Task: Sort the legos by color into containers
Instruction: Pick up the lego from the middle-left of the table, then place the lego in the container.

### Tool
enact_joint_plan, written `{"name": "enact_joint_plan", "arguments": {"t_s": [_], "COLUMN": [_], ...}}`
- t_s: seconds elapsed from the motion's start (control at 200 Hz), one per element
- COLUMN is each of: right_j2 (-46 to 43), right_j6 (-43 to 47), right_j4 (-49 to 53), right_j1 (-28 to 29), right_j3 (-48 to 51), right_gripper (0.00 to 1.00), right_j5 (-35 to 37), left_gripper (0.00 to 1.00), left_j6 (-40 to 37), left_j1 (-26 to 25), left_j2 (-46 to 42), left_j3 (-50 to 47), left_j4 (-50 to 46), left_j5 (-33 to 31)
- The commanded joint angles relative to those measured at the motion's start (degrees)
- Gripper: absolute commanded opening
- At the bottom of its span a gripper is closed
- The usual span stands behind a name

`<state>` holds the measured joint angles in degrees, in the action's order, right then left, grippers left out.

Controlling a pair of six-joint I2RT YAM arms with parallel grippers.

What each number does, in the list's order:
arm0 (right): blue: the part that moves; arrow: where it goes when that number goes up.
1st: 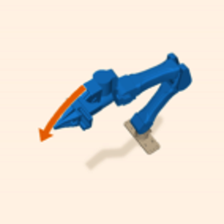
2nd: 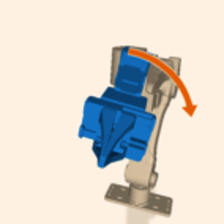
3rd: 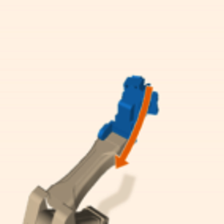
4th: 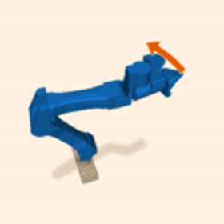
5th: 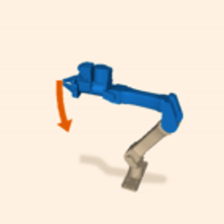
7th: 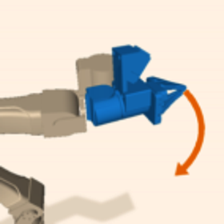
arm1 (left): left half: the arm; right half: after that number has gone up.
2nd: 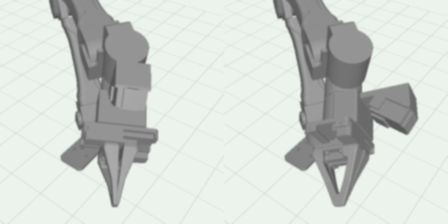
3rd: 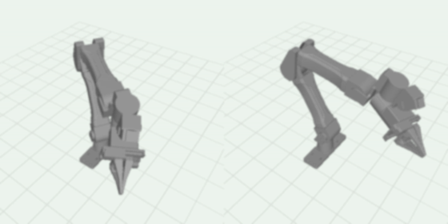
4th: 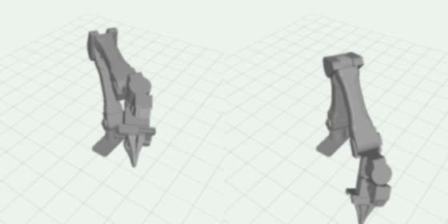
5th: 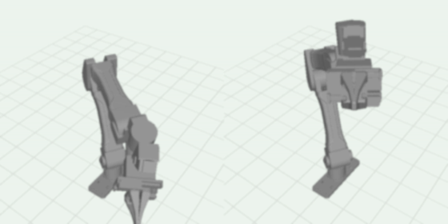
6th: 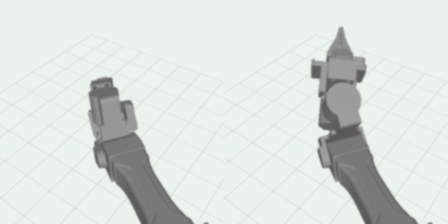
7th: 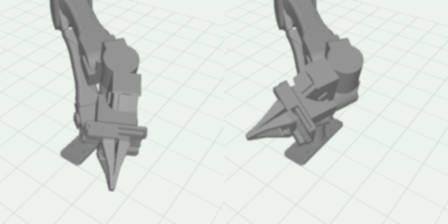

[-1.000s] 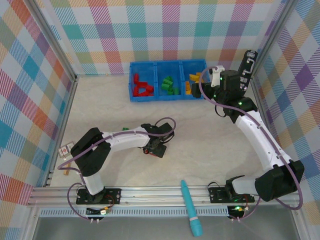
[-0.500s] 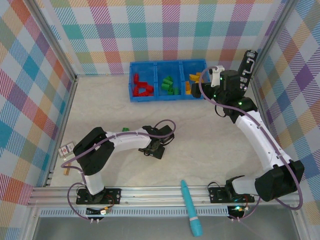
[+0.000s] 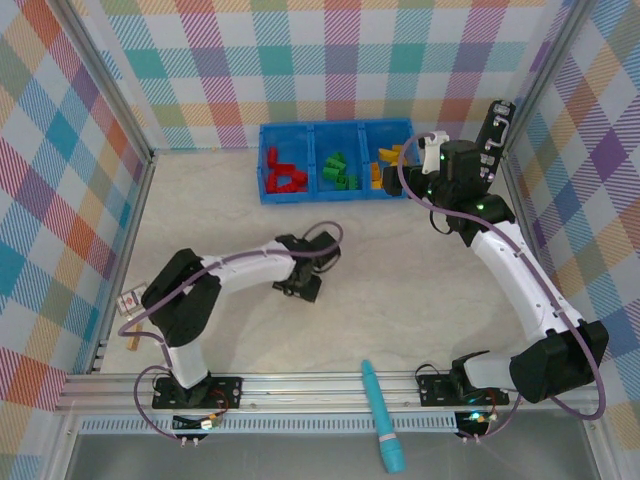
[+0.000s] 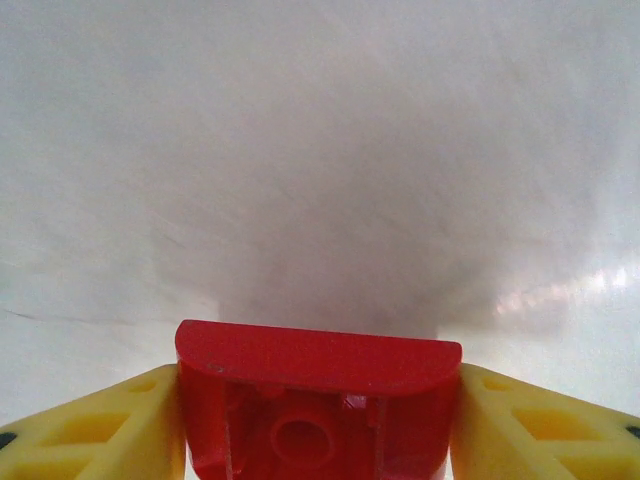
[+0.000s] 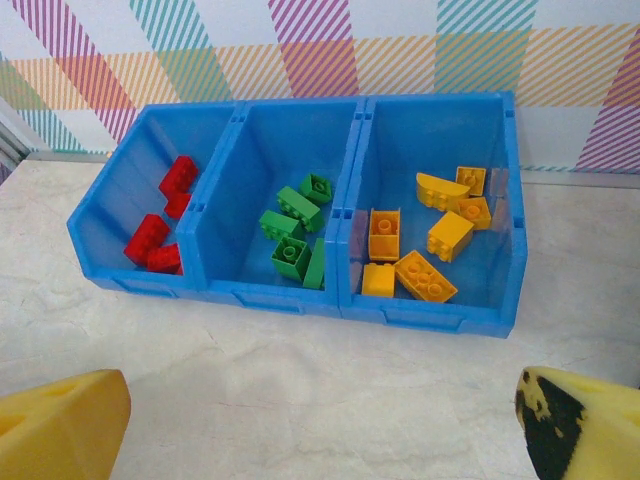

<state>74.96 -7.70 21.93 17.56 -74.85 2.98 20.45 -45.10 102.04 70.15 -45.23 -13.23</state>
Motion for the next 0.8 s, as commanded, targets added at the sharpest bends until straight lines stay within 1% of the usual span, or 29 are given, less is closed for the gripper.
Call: {"name": "enact_joint_plan", "arguments": {"t_s": [0.0,0.11,0.21,0.285,0.375,0.455,0.56,0.625,0.695,0.795], "right_j2": [-0.7,-0.6,-0.8,-1.2,-1.4,-1.5,-1.7,-1.8,-1.8,-1.5], "right_j6": [0.7,0.8,0.7,0.6,0.9,1.1,1.1,1.2,1.6,1.8], "right_j4": [-0.7,0.1,1.0,1.3,1.9,2.5,2.9,3.3,3.3,3.6], "right_j1": [-0.4,-0.3,-0.3,-0.4,-0.3,-0.4,-0.3,-0.3,-0.4,-0.3], "right_j3": [-1.1,-2.0,-2.8,-2.7,-2.6,-2.6,-2.6,-2.5,-2.2,-2.2], "right_gripper": [0.99,0.99,0.99,0.99,0.99,0.99,0.99,0.99,0.99,0.99], "right_j5": [0.5,0.3,-0.1,-0.2,0.0,0.0,0.3,1.0,1.3,1.8], "left_gripper": [0.62,0.63,0.61,0.61,0.61,0.61,0.61,0.64,0.65,0.66], "left_j6": [-6.3,-11.1,-13.9,-15.4,-15.9,-15.7,-14.8,-14.9,-15.1,-15.5], "left_j1": [6.4,12.2,15.4,16.2,17.0,17.7,18.6,18.9,19.0,19.3], "left_j2": [-3.4,-0.2,5.7,9.7,13.2,17.1,21.7,24.2,26.6,27.8], "left_j3": [8.9,19.1,28.5,33.8,36.1,39.3,44.0,47.4,50.8,52.0], "left_j4": [-0.8,1.1,2.1,5.3,12.3,15.6,16.8,15.8,14.2,14.6], "left_j5": [-2.3,-4.1,-6.7,-10.4,-10.9,-12.1,-12.0,-12.1,-12.3,-13.2]}}
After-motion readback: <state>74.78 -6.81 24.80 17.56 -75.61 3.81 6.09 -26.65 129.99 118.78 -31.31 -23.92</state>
